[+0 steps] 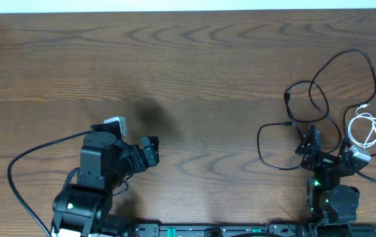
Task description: Untangle cables
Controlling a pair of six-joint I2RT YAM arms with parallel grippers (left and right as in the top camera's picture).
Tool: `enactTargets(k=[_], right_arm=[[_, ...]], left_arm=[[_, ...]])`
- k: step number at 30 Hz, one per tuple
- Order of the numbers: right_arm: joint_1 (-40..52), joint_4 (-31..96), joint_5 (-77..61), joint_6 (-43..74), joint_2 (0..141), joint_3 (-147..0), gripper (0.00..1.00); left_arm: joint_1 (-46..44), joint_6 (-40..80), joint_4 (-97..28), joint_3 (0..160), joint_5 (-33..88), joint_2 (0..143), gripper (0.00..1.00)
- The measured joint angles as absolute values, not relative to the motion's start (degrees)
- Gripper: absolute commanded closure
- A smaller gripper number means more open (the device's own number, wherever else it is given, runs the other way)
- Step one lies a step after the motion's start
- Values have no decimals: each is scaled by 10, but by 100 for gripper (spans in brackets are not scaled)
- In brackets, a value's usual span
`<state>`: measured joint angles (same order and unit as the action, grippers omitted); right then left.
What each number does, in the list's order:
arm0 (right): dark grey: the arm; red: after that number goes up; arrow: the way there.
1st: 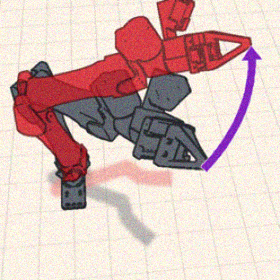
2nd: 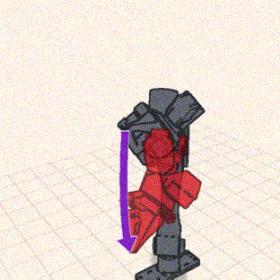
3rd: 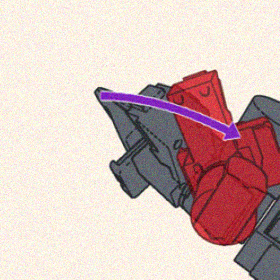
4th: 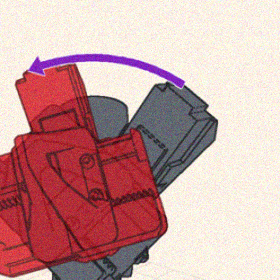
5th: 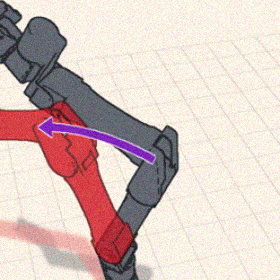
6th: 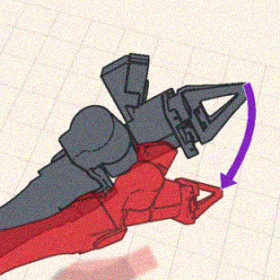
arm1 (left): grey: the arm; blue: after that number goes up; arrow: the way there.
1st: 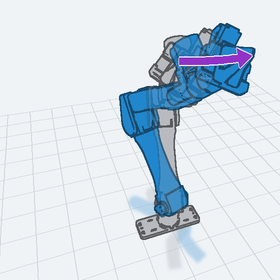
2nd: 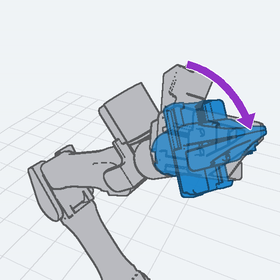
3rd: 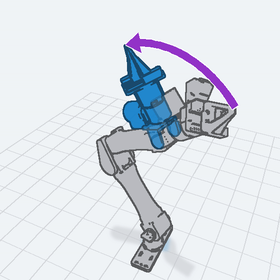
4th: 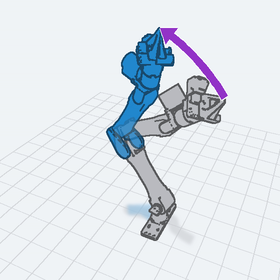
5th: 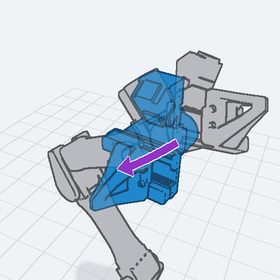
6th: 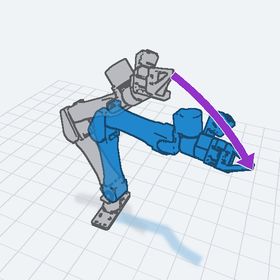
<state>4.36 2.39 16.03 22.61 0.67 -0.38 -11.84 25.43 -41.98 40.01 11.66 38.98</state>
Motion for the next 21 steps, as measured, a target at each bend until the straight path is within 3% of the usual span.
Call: enactTargets(k=[21], right_arm=[[46, 24, 160, 226, 7, -4, 1]], left_arm=[[-118, 254, -433, 261, 117, 288, 2]])
